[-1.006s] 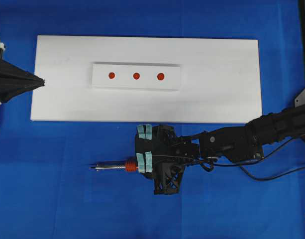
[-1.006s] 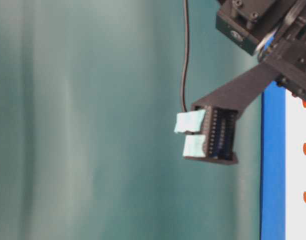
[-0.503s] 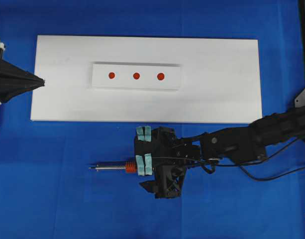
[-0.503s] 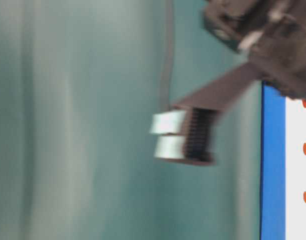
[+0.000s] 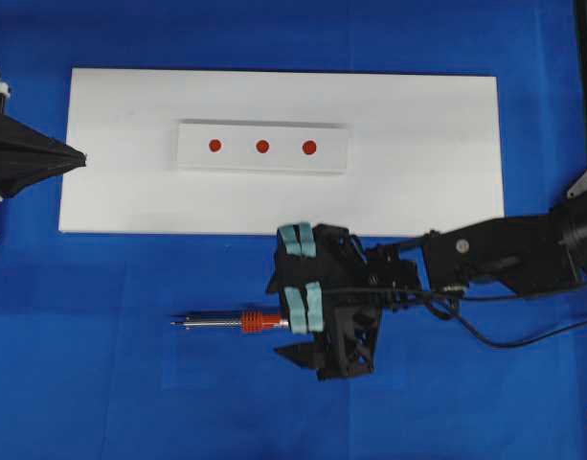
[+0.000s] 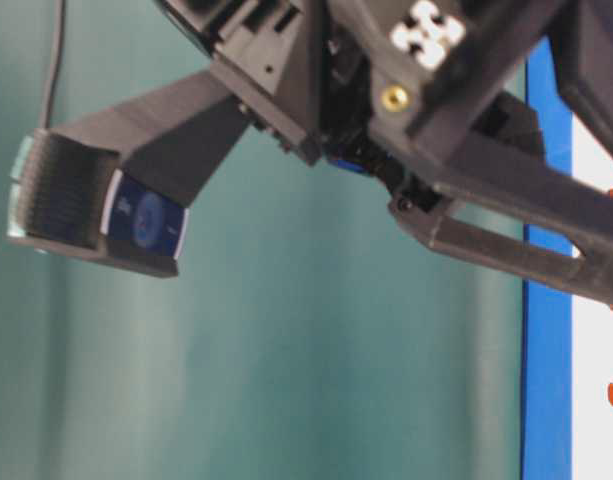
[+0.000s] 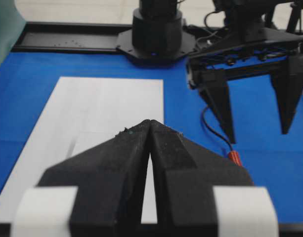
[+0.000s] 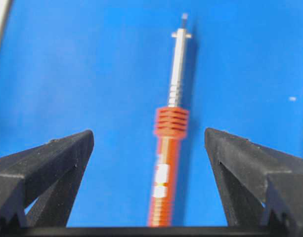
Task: Touch the tip of the soldering iron to the mark.
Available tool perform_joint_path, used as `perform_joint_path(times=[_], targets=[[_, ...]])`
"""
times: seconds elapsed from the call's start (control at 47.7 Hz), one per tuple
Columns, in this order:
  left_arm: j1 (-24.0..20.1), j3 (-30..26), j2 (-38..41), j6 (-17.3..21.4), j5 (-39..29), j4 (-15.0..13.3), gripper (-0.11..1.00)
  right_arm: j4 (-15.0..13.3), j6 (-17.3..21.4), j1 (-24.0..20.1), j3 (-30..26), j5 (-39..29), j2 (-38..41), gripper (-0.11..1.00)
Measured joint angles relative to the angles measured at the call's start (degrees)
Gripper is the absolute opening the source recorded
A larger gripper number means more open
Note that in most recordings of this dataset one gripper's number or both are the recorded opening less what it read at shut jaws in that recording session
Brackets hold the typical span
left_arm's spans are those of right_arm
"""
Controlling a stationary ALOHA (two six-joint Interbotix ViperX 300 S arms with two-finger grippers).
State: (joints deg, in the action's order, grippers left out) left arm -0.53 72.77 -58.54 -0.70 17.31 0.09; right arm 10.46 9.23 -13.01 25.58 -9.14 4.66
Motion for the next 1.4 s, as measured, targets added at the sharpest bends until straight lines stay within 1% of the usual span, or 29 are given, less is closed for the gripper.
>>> perform_joint_path(times=[0.105, 0.189, 0.398, 0.524, 0.65, 0.712, 0.796, 0.943, 1.048, 1.236, 1.404], targets=[[0.0, 0.0, 0.0, 0.0, 0.0, 0.0, 0.0, -1.7, 0.0, 2.3, 0.4, -0.5, -0.3, 0.9], [-0.1, 0.0, 0.0, 0.0, 0.1, 0.0, 0.0, -3.1, -0.1, 4.9, 0.8, -1.5, -1.0, 0.9], [-0.1, 0.0, 0.0, 0.0, 0.0, 0.0, 0.0, -7.1, -0.5, 14.2, 1.1, -4.3, -2.1, 0.9], [-0.1, 0.0, 0.0, 0.0, -0.1, 0.0, 0.0, -9.8, -0.5, 19.2, 1.1, -4.7, -2.5, 0.9], [0.0, 0.0, 0.0, 0.0, 0.0, 0.0, 0.0, -10.8, -0.7, 22.9, 1.2, -4.8, -2.7, 0.9], [-0.1, 0.0, 0.0, 0.0, -0.1, 0.0, 0.0, -11.0, -0.7, 23.7, 1.5, -4.8, -3.1, 0.9], [-0.1, 0.0, 0.0, 0.0, -0.1, 0.1, 0.0, -11.2, -0.9, 23.6, 2.5, -6.0, -4.7, 0.9], [-0.1, 0.0, 0.0, 0.0, -0.1, 0.0, 0.0, -11.8, -1.3, 23.8, 6.1, -7.0, -11.2, 0.88], [-0.1, 0.0, 0.0, 0.0, -0.1, 0.1, 0.0, -12.0, -1.7, 24.8, 10.2, -6.9, -17.8, 0.89], [-0.1, 0.0, 0.0, 0.0, 0.0, 0.0, 0.0, -12.1, -1.7, 26.7, 19.2, -5.4, -30.4, 0.88], [-0.1, 0.0, 0.0, 0.0, 0.0, 0.0, 0.0, -12.1, -1.7, 26.6, 26.1, -4.2, -41.0, 0.88]])
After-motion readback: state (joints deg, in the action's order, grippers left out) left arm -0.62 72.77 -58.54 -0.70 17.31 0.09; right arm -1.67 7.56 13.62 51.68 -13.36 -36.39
